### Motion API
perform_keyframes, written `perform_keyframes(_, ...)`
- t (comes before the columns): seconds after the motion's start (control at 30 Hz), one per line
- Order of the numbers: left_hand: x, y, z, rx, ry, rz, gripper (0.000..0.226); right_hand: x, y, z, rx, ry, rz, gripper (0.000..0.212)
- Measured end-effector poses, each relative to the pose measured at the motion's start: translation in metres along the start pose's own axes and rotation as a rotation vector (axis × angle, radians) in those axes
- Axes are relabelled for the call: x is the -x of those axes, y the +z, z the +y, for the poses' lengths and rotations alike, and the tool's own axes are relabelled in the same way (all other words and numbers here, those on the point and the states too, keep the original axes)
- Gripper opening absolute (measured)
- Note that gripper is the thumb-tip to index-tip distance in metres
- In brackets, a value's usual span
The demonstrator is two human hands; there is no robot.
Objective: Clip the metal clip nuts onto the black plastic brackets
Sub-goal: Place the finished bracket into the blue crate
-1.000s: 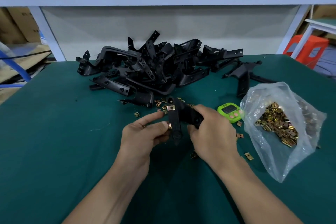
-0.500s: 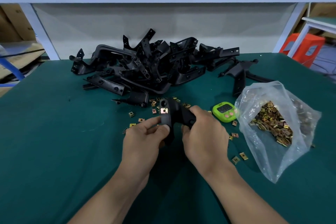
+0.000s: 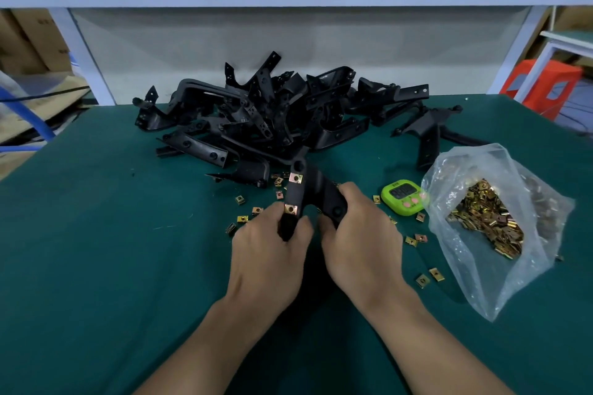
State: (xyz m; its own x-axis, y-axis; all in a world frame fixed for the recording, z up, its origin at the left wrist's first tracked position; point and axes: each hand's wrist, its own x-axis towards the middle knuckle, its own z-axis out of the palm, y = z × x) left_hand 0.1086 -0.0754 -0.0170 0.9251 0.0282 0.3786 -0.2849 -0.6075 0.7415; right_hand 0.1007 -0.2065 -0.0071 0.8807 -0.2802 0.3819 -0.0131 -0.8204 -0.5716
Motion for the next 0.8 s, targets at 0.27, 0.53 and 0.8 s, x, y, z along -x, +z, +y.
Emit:
perform_keyframes(0.27,-0.011,-0.012,0.005,0.186,0.033,0.056,0.014,0.013,-0.008,-0.01,0.02,-0.169,-0.144,0.048)
perform_keyframes(0.53,-0.006,-0.02,0.048,0.371,0.052,0.034,0.012,0.05,-0.074,0.004,-0.324,0.058,-0.268,0.058)
perform_keyframes(0.8,0.065,0.011,0.183,0.41,0.337,-0.29,0.028,0.153,-0.213,0.058,-0.775,0.38,0.096,0.037)
